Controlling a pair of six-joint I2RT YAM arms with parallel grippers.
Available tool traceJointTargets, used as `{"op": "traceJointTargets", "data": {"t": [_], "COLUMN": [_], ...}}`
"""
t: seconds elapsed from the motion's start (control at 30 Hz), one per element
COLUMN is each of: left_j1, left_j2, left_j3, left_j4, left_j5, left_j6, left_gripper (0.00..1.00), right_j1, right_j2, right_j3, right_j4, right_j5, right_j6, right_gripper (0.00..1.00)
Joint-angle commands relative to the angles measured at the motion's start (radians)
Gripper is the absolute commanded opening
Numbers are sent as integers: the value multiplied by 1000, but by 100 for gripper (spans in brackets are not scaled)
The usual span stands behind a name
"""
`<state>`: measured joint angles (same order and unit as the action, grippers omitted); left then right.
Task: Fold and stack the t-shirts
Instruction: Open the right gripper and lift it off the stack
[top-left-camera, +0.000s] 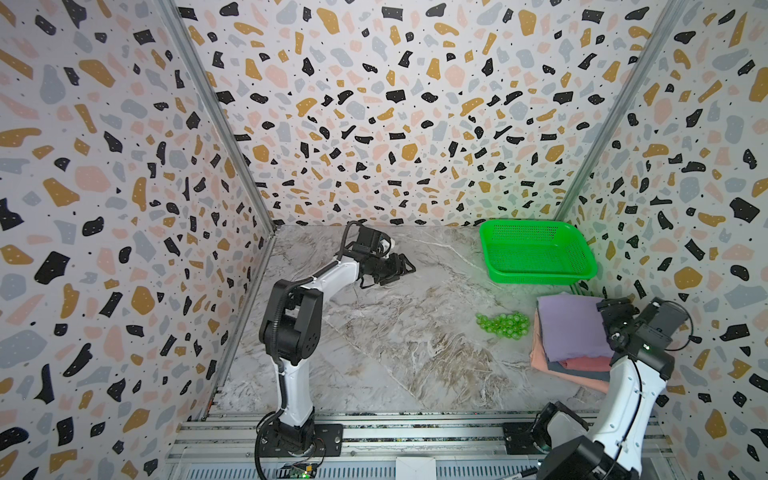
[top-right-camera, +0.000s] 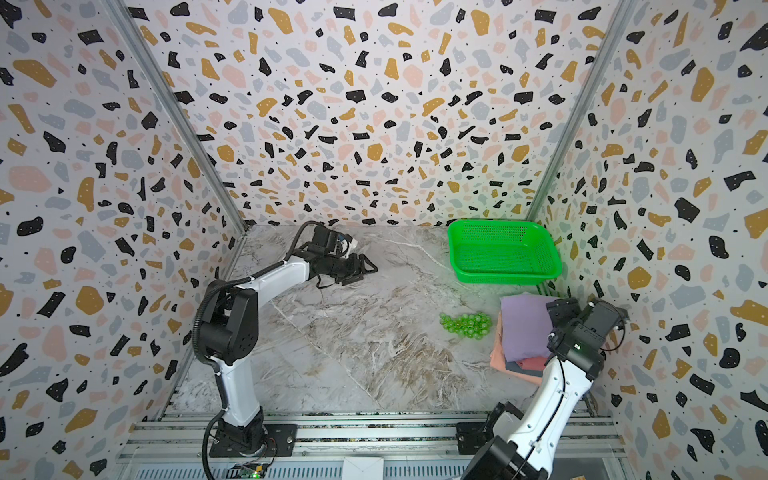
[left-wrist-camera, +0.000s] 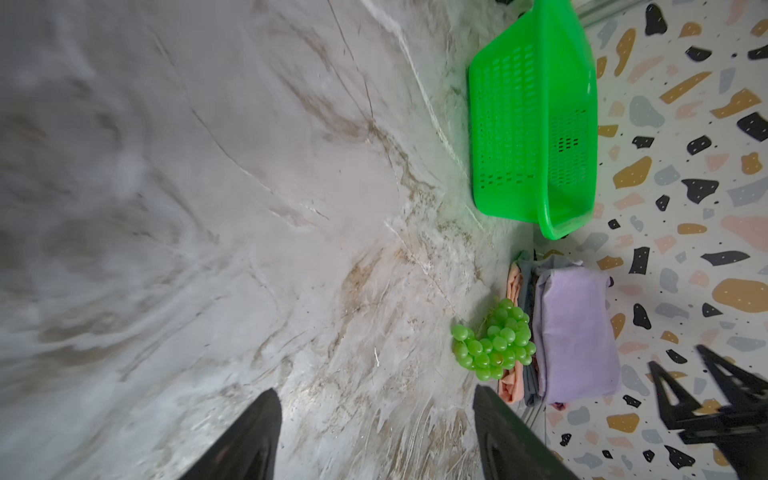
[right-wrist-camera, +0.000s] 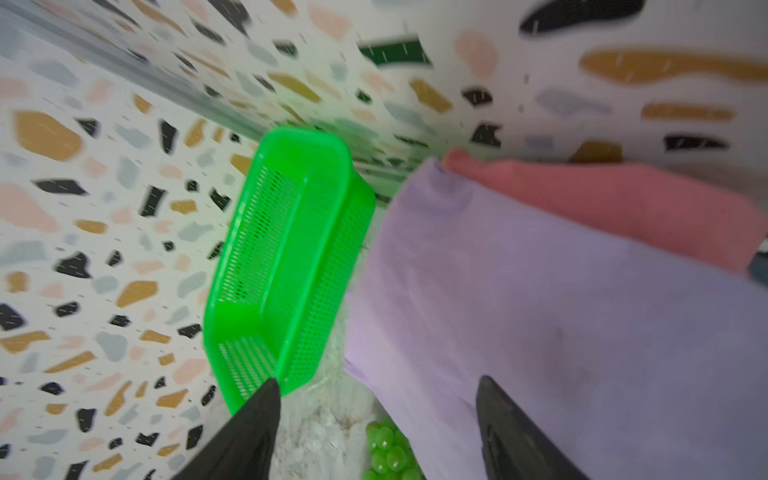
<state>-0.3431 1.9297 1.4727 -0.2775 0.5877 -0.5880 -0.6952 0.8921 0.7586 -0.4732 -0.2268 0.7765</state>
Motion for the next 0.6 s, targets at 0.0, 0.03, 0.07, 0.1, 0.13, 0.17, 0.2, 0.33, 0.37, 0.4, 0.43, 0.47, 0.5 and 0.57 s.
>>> {"op": "traceJointTargets", "data": {"t": [0.0, 0.03, 0.07, 0.1, 0.13, 0.17, 0.2, 0.33, 0.37, 0.4, 0.43, 0.47, 0.5, 0.57], "left_j1": [44, 59, 72, 84, 98, 109, 118, 140, 145, 153, 162, 170, 180, 196], "left_j2": [-120, -140, -154, -167, -178, -190, -202, -252, -268, -287, -305, -324, -343, -376], "left_j3": [-1, -9, -17, -25, -35, -46, -60, -84, -87, -93, -99, -109, -120, -138], "left_j4": [26, 27, 27, 26, 28, 35, 45, 49, 46, 44, 43, 41, 42, 36], "left_j5": [-84, -93, -99, -107, -109, -111, -112, -126, -138, -149, -157, -164, -169, -178], "left_j6": [39, 42, 42, 43, 41, 36, 30, 21, 25, 28, 30, 30, 30, 28], "left_gripper": [74, 74, 74, 74, 74, 74, 74, 74, 74, 74, 75, 75, 75, 75], "right_j1": [9, 4, 3, -1, -9, -15, -22, -39, -38, -32, -27, -24, -27, -27], "right_j2": [23, 32, 38, 45, 49, 52, 60, 56, 40, 24, 14, 14, 27, 69], "right_j3": [-78, -96, -107, -118, -124, -129, -128, -93, -78, -59, -39, -15, 4, 21], "right_j4": [-18, -20, -18, -18, -9, 4, 11, 53, 64, 67, 62, 50, 39, 26], "right_j5": [107, 133, 159, 188, 196, 200, 206, 99, 76, 74, 104, 138, 181, 246], "right_j6": [-37, -61, -78, -96, -116, -133, -144, -198, -201, -198, -197, -201, -209, -232], "right_gripper": [74, 74, 74, 74, 74, 74, 74, 76, 77, 77, 78, 79, 79, 80]}}
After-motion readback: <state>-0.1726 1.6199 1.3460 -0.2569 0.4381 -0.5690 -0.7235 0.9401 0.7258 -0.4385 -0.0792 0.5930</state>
